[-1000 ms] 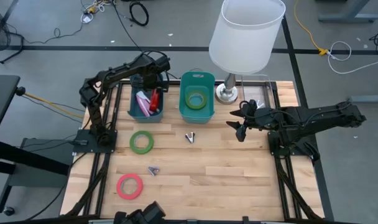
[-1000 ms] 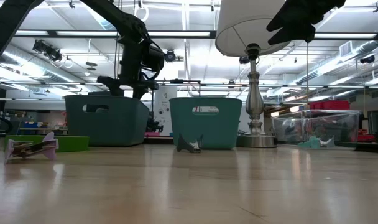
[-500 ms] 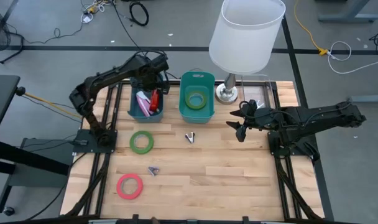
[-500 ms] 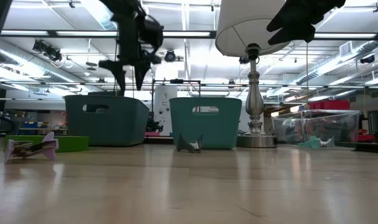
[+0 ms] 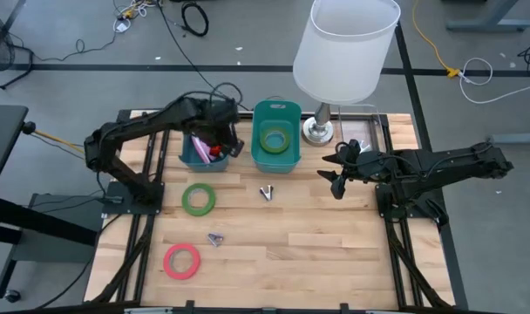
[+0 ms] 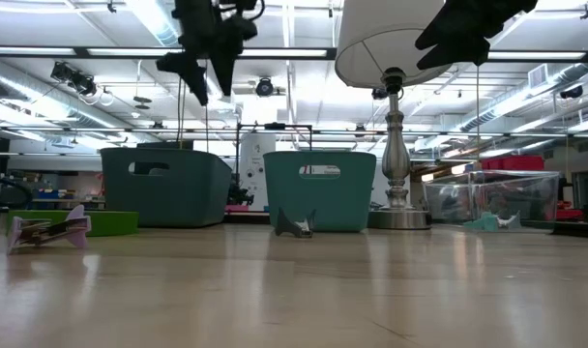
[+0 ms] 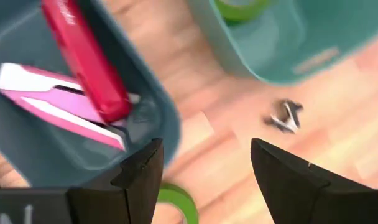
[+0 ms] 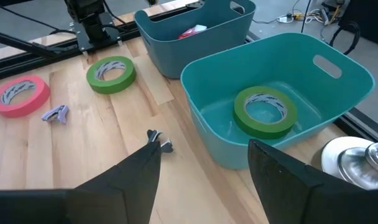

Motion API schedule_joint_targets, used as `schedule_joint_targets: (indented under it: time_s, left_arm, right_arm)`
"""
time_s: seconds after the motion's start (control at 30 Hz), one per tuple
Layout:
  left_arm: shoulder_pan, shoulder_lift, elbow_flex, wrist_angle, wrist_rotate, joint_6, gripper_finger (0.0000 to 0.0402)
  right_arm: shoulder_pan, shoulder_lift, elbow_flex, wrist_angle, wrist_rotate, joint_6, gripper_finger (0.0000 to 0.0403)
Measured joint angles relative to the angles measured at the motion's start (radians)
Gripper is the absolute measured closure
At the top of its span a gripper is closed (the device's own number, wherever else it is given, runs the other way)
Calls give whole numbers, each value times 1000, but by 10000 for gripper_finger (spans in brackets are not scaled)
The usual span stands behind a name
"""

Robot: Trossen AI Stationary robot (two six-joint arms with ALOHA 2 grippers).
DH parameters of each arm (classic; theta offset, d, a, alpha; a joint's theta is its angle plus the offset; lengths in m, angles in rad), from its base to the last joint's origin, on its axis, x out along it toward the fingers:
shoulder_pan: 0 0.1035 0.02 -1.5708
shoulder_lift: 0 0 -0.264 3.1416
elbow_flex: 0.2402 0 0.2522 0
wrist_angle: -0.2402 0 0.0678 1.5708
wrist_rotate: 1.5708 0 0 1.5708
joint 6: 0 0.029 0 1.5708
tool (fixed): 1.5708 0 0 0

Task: Pick and place Stapler, Stapler remover, tape
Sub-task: Put the green tape into the green bin

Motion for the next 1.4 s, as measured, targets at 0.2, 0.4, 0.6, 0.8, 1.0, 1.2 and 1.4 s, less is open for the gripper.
schedule_joint_targets:
  time_s: [0.2, 0.4, 0.6, 0.8, 1.0, 1.2, 1.4]
  left_arm:
    - [-147, -4, 0, -17, 0, -60, 158]
    - [-222, -4, 0, -34, -125, -234, 159]
    - [-220, -4, 0, -41, -126, -276, 158]
    - [-268, -4, 0, -108, -16, -288, 159]
    - [-385, -4, 0, -141, 2, -270, 158]
    - [-501, -2, 0, -138, -38, -151, 158]
    - [-592, -2, 0, -124, -57, -30, 158]
  right_arm:
    - [0, 0, 0, 0, 0, 0, 163]
    - [0, 0, 0, 1, -58, 0, 163]
    - [0, 0, 0, 1, -120, -1, 163]
    - [0, 0, 0, 1, -130, -7, 163]
    - [0, 0, 0, 1, -130, -45, 163]
    - [0, 0, 0, 1, -129, -48, 163]
    - [0, 0, 0, 1, -129, -49, 163]
